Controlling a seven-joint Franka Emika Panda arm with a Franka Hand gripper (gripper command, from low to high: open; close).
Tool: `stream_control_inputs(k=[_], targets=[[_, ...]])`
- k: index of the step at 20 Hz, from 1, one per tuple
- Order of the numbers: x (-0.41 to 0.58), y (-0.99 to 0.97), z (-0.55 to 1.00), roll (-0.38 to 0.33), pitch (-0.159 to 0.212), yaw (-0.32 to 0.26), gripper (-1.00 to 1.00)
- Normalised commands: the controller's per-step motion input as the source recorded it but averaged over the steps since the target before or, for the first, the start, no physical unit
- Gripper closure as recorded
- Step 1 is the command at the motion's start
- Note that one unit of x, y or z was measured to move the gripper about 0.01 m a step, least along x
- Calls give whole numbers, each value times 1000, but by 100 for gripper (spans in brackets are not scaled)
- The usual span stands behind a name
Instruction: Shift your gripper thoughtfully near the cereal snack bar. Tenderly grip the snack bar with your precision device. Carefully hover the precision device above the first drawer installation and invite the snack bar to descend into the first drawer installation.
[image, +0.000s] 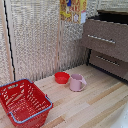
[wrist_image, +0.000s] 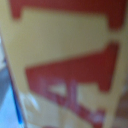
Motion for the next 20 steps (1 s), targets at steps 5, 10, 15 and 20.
stream_control_inputs(k=[5,10,15,20], targets=[[0,-593,945,0,61,-54,100],[0,-782,680,6,48,-3,100],[0,-997,563,40,21,0,100],[0,-994,439,54,27,5,100]])
